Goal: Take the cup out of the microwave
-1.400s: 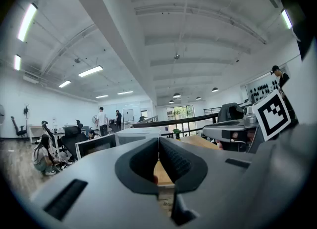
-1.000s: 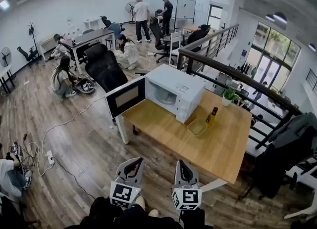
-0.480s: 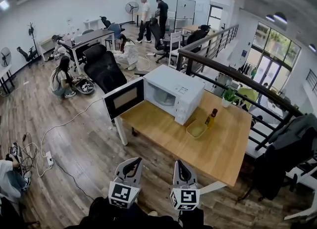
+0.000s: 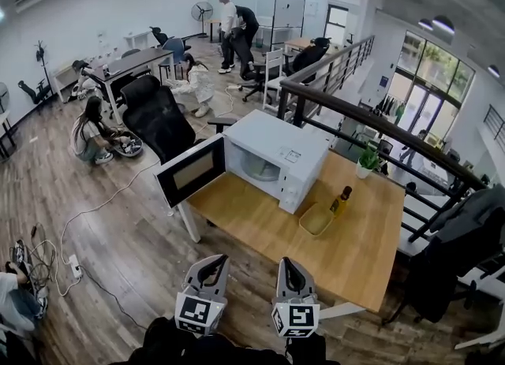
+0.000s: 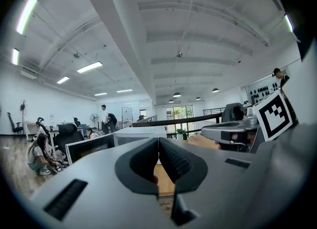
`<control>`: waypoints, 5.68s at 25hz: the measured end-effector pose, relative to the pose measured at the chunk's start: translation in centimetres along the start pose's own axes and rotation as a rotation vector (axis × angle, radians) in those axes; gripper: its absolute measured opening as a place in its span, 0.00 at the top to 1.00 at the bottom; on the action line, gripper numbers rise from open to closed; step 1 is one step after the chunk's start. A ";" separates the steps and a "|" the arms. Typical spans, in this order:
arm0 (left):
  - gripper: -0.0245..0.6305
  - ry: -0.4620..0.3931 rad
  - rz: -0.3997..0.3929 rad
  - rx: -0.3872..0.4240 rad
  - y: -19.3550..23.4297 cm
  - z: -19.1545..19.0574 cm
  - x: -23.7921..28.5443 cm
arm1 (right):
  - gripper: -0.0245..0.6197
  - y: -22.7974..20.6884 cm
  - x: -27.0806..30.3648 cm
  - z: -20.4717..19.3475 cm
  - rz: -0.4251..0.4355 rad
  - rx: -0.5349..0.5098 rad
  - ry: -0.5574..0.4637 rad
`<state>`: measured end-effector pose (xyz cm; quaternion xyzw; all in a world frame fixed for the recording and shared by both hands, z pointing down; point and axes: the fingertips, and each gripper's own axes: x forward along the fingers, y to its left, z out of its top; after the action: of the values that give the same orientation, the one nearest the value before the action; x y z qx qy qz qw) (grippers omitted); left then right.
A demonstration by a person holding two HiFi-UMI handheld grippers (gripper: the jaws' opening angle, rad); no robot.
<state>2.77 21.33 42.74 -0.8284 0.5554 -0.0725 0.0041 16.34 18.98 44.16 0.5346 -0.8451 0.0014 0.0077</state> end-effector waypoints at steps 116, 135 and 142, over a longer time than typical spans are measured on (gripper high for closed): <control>0.50 0.296 -0.310 -0.039 22.8 -21.1 61.5 | 0.94 -14.7 49.4 -18.7 -0.181 0.143 0.329; 0.50 0.274 -0.282 -0.025 23.5 -18.8 55.8 | 0.94 -12.4 47.3 -16.4 -0.191 0.148 0.291; 0.50 0.264 -0.271 -0.006 24.3 -16.8 52.1 | 0.94 -10.5 45.7 -14.5 -0.187 0.109 0.266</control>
<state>-2.22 -34.74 63.24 -0.8790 0.4346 -0.1788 -0.0811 6.42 -26.69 59.22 0.6058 -0.7817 0.1172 0.0908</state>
